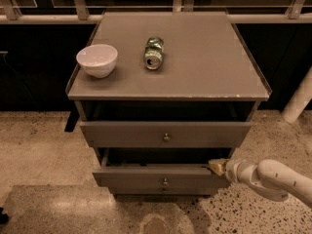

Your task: Open middle drawer

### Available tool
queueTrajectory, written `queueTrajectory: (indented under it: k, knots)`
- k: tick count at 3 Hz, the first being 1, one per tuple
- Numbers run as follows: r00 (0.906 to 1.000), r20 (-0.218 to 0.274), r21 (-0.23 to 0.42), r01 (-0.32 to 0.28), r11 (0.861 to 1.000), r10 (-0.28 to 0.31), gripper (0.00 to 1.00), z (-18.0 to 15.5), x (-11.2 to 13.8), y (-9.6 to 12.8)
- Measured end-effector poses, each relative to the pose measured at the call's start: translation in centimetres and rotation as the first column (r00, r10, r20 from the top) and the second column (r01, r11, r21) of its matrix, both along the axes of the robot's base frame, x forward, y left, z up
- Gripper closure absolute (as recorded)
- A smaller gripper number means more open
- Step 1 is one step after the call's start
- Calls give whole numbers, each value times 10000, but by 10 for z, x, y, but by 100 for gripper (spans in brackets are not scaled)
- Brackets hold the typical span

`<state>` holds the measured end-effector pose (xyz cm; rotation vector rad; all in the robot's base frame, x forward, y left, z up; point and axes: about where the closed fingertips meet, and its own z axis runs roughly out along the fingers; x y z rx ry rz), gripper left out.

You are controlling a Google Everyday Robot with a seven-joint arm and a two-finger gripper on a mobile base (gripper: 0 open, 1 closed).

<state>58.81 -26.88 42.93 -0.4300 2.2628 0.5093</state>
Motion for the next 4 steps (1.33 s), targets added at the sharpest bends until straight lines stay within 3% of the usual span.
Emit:
queueTrajectory:
  k: [1,2,4]
  knots:
    - [9999,-150,26,-1,10000,1,100,-3,-5,1]
    - [9973,-370,-339,-648,9973,635,100,6,-6,12]
    - [9918,-1013,409,-747,9964,785,100,-9,-31,8]
